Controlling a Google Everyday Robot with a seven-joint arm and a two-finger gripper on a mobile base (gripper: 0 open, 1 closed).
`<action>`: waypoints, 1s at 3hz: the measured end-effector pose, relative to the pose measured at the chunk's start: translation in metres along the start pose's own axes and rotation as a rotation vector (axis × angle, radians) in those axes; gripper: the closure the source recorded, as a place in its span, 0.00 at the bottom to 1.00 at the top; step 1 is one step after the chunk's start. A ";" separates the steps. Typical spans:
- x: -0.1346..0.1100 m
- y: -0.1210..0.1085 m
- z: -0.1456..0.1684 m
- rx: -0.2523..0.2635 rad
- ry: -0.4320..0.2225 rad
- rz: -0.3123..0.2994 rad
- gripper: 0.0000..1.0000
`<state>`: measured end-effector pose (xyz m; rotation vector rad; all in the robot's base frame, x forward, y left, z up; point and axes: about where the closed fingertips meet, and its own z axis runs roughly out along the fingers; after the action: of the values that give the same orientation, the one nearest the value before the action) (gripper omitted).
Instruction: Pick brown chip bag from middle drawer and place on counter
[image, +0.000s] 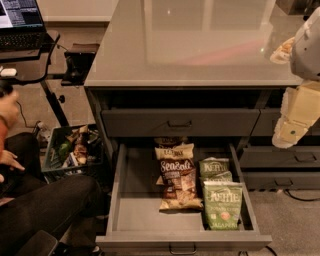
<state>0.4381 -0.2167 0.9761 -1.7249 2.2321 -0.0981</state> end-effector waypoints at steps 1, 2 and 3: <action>0.000 0.000 0.000 0.000 0.000 0.000 0.00; -0.002 0.000 0.004 0.000 -0.023 0.006 0.00; -0.007 0.021 0.038 -0.032 -0.106 0.052 0.00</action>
Offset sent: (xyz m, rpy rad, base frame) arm 0.0034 0.0049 -0.0131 0.0522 0.0108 0.0006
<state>0.4314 -0.1992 0.9365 -1.6471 2.2106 0.0405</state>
